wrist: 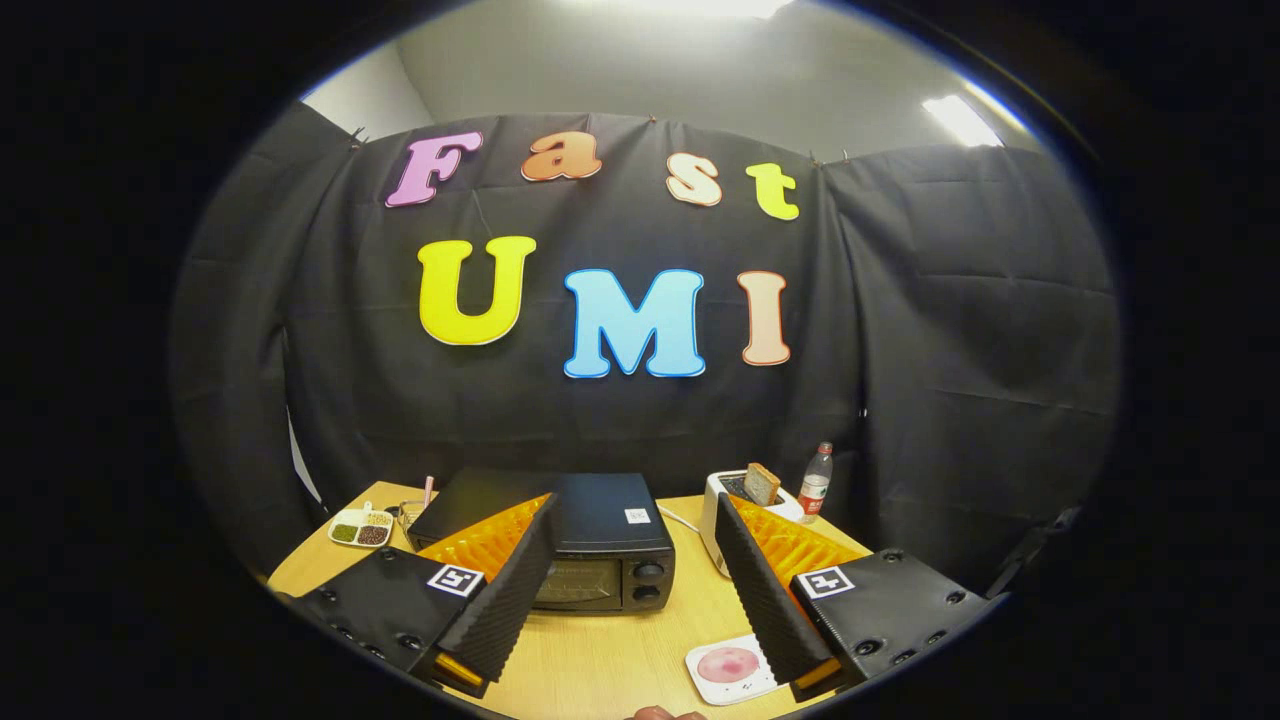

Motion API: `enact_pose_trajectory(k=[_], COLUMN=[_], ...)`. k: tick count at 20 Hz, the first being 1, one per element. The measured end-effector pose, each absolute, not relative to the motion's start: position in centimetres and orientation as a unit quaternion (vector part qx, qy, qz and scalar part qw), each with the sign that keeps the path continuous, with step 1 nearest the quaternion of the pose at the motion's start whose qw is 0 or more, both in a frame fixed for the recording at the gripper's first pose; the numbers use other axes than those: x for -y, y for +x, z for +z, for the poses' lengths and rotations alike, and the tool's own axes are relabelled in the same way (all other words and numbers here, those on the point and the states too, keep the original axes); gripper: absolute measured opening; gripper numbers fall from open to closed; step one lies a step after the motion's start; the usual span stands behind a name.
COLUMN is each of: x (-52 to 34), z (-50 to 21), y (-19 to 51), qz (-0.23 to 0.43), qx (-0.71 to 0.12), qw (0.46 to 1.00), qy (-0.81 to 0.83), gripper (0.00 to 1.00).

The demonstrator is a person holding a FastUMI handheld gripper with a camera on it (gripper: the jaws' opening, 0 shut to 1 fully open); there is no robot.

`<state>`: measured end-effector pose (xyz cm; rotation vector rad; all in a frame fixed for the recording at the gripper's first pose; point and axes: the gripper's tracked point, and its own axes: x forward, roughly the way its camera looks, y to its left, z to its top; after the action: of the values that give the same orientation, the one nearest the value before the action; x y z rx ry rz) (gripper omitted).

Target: Open the toaster oven, put the food inside, and close the toaster oven door.

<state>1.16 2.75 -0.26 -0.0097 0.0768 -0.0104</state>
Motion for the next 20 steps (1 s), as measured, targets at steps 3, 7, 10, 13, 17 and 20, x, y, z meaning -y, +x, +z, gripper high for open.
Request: enact_pose_trajectory(k=[3, 7, 10, 13, 17, 20], x=[-4.0, -6.2, -8.4, -10.1, -12.4, -13.5], z=[-1.6, -3.6, -5.8, -8.2, -11.0, -12.9], y=[2.7, 5.1, 7.0, 9.2, 11.6, 13.1], qz=[-0.002, 0.015, 0.038, 0.050, 0.065, 0.071], qx=[-0.058, -0.083, -0.108, -0.138, -0.166, -0.190], qw=[0.998, 0.996, 0.993, 0.989, 0.984, 0.979], qy=[-0.006, -0.008, -0.014, -0.017, -0.022, -0.024], gripper=[0.98, 0.98, 0.98, 0.98, 0.98, 0.98])
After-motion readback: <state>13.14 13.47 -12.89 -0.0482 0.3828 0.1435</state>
